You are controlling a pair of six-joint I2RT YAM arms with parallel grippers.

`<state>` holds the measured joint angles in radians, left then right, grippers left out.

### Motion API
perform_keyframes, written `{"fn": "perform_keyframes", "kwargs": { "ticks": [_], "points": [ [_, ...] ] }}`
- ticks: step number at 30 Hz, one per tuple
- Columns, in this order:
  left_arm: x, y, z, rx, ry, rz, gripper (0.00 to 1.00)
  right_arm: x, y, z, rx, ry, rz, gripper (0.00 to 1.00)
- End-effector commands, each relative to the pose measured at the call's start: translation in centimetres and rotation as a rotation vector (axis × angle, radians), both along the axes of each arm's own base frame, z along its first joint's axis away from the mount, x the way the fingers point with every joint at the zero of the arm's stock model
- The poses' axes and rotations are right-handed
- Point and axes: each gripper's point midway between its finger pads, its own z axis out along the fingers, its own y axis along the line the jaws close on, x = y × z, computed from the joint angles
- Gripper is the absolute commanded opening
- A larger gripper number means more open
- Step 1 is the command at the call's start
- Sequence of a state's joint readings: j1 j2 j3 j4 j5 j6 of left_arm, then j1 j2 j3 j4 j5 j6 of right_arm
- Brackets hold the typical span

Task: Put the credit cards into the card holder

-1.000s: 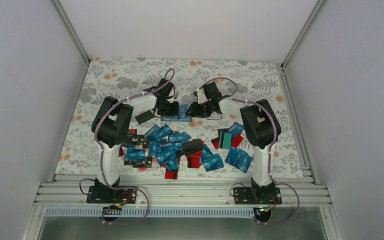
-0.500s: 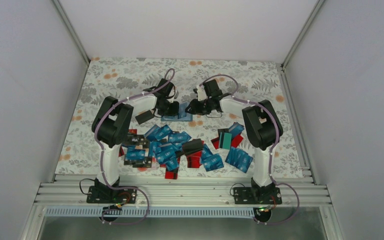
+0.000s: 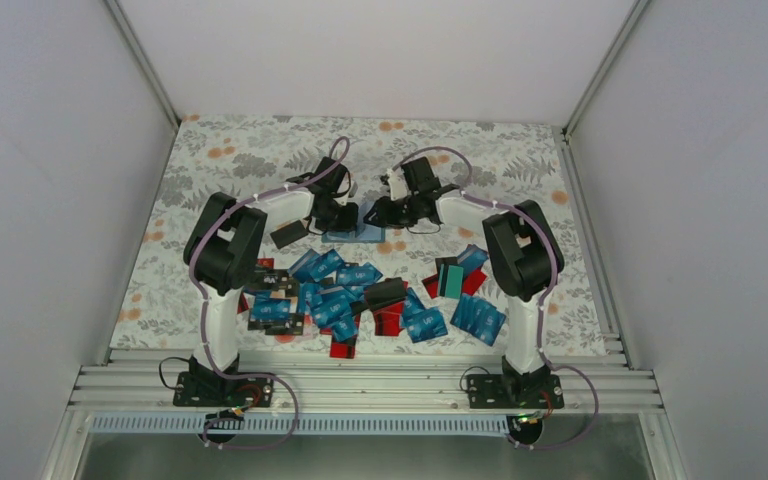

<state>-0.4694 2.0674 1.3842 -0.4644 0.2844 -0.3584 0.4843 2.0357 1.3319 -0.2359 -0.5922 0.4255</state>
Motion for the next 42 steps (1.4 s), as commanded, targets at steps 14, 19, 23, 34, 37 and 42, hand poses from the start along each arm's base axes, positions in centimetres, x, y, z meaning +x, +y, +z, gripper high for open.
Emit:
{"fn": "perform_keyframes", "kwargs": {
  "ticks": [14, 19, 23, 34, 37, 42],
  "points": [
    [-0.7, 1.7, 3.7, 0.048, -0.044, 0.055, 0.02, 0.0, 3.9, 1.1, 0.063, -0.008, 0.081, 0.27],
    [-1.1, 3.4, 6.1, 0.049, -0.086, 0.107, 0.02, 0.0, 4.5, 1.0, 0.062, -0.006, 0.089, 0.27],
    [-1.6, 5.3, 7.2, 0.056, -0.111, 0.156, 0.02, 0.0, 5.4, 0.7, 0.061, 0.000, 0.101, 0.27],
    [-4.3, 9.7, 8.1, 0.080, -0.153, 0.240, 0.02, 0.0, 8.8, -1.0, 0.054, 0.025, 0.144, 0.27],
    [-5.0, 10.3, 8.2, 0.085, -0.163, 0.251, 0.02, 0.1, 9.9, -1.2, 0.054, 0.027, 0.159, 0.27],
    [-5.7, 10.7, 8.4, 0.080, -0.173, 0.258, 0.02, 0.0, 11.3, -0.9, 0.065, 0.028, 0.188, 0.27]
  ]
}}
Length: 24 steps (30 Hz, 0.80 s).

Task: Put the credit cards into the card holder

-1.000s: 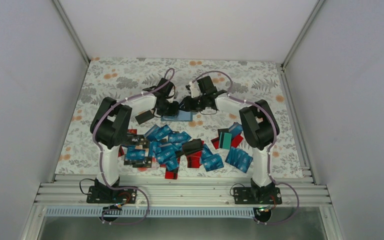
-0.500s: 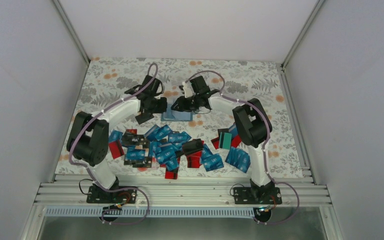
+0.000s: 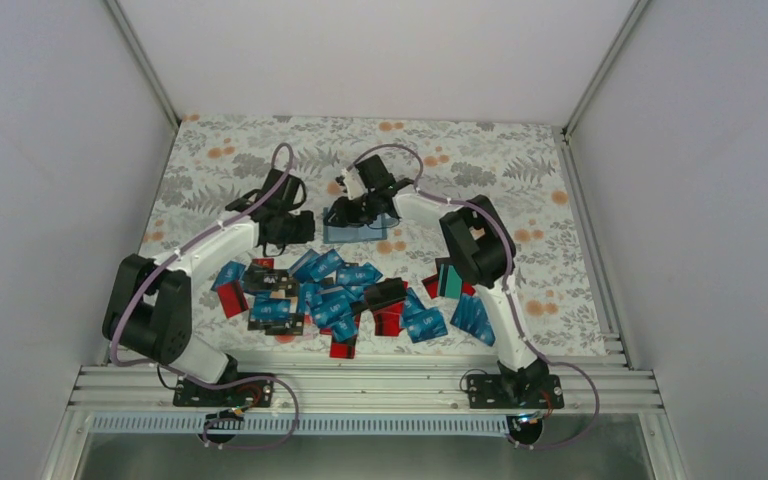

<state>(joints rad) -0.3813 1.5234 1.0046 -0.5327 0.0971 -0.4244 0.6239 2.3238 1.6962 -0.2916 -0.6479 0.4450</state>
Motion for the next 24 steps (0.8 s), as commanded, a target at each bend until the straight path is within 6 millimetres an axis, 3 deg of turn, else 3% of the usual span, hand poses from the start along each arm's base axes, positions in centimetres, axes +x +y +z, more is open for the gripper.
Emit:
{"fn": "perform_keyframes", "kwargs": {
  "ticks": [1, 7, 12, 18, 19, 24],
  "points": [
    [0.3, 0.4, 1.0, -0.011, -0.045, 0.024, 0.02, -0.5, 1.6, 1.4, 0.020, 0.004, 0.033, 0.27],
    [0.6, -0.4, 2.3, -0.062, -0.086, -0.005, 0.03, -0.4, 1.5, 5.3, 0.038, -0.068, 0.050, 0.29],
    [0.0, -1.8, 2.9, -0.114, -0.100, -0.076, 0.03, -0.8, 0.1, 8.8, 0.017, -0.151, 0.038, 0.32],
    [-1.4, -4.4, 4.1, -0.171, -0.127, -0.182, 0.06, -2.1, -4.0, 11.0, -0.063, -0.230, -0.053, 0.40],
    [-1.5, -4.7, 4.3, -0.173, -0.134, -0.195, 0.07, -2.3, -4.8, 10.4, -0.087, -0.222, -0.074, 0.41],
    [-2.2, -7.5, 4.7, -0.181, -0.148, -0.273, 0.07, -3.5, -8.9, 11.0, -0.157, -0.243, -0.174, 0.42]
  ]
}}
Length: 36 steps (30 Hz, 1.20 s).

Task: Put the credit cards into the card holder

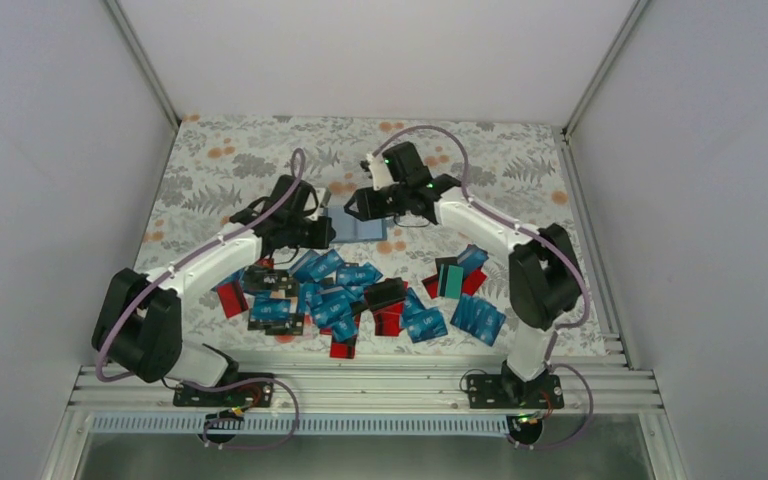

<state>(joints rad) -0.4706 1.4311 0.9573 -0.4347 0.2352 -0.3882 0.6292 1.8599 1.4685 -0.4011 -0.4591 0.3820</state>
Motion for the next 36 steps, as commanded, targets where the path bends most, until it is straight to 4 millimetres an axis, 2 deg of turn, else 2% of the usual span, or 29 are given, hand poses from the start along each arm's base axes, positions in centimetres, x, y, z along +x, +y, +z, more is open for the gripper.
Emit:
{"fn": "perform_keyframes", "kwargs": {
  "ticks": [1, 5, 9, 12, 15, 17, 21, 24, 30, 36],
  "points": [
    [-0.3, -2.7, 1.6, -0.033, -0.054, -0.087, 0.07, -0.7, -4.4, -1.4, -0.108, -0.008, -0.125, 0.42],
    [-0.8, -5.1, 1.4, -0.035, -0.052, -0.150, 0.07, -2.6, -8.2, -1.8, -0.165, 0.000, -0.211, 0.43],
    [-1.6, -7.7, 1.0, -0.033, -0.050, -0.232, 0.07, -5.3, -12.0, -4.0, -0.226, 0.071, -0.291, 0.45],
    [-2.1, -9.0, 0.6, -0.038, -0.041, -0.287, 0.09, -7.5, -13.9, -5.4, -0.247, 0.122, -0.315, 0.47],
    [-2.8, -9.7, -0.4, -0.020, -0.018, -0.331, 0.15, -9.6, -15.2, -6.8, -0.267, 0.174, -0.313, 0.51],
    [-3.4, -9.8, -1.5, 0.007, 0.005, -0.350, 0.19, -10.9, -15.2, -7.3, -0.245, 0.208, -0.291, 0.53],
    [-5.2, -9.6, -3.6, 0.055, 0.061, -0.387, 0.29, -14.0, -13.4, -8.3, -0.130, 0.330, -0.187, 0.55],
    [-6.5, -9.5, -4.8, 0.073, 0.088, -0.413, 0.33, -15.5, -12.7, -9.5, -0.083, 0.402, -0.146, 0.56],
    [-8.3, -9.9, -6.3, 0.079, 0.127, -0.446, 0.31, -16.0, -12.1, -11.1, -0.059, 0.453, -0.115, 0.55],
    [-9.0, -9.7, -8.5, 0.124, 0.174, -0.439, 0.19, -15.9, -12.0, -11.9, -0.065, 0.463, -0.117, 0.53]
  ]
}}
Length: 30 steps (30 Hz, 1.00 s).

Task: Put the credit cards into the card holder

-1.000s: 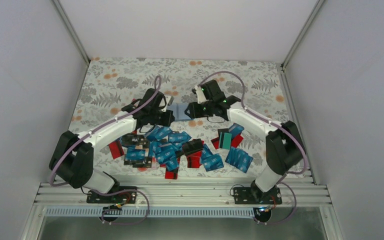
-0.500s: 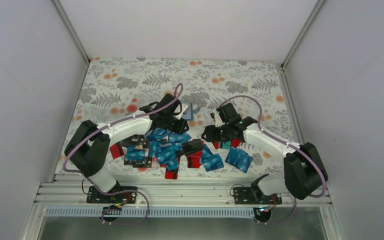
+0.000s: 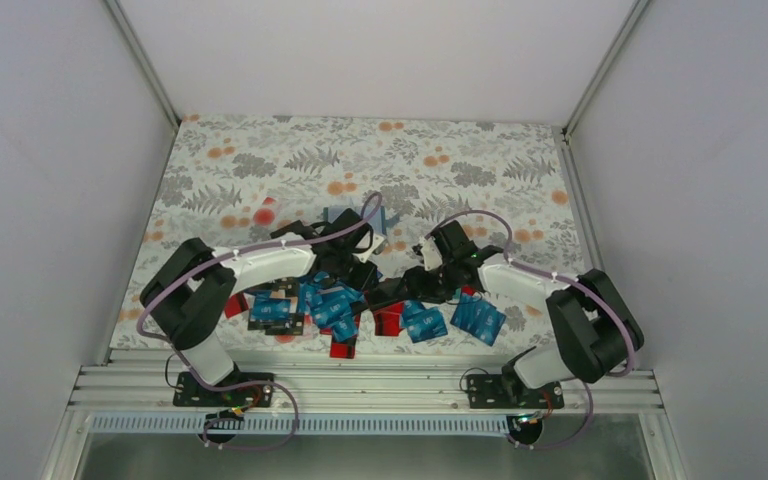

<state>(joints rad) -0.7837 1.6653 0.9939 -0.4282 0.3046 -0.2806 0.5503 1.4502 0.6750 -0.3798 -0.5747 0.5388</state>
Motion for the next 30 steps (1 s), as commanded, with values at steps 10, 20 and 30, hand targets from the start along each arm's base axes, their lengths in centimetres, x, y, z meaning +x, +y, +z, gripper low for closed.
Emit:
{"fn": "perform_keyframes", "kwargs": {
  "ticks": [10, 20, 30],
  "points": [
    [-1.1, 0.4, -3.5, 0.076, 0.059, 0.007, 0.07, 0.6, 0.0, -1.2, -0.013, 0.003, -0.021, 0.51],
    [-1.6, 0.5, -5.1, 0.100, 0.088, 0.010, 0.05, 0.6, 0.5, -2.2, 0.010, 0.029, -0.007, 0.46],
    [-1.8, 0.6, -5.4, 0.106, 0.090, 0.012, 0.05, 1.6, -0.2, -2.2, -0.055, -0.015, -0.025, 0.37]
  ]
}}
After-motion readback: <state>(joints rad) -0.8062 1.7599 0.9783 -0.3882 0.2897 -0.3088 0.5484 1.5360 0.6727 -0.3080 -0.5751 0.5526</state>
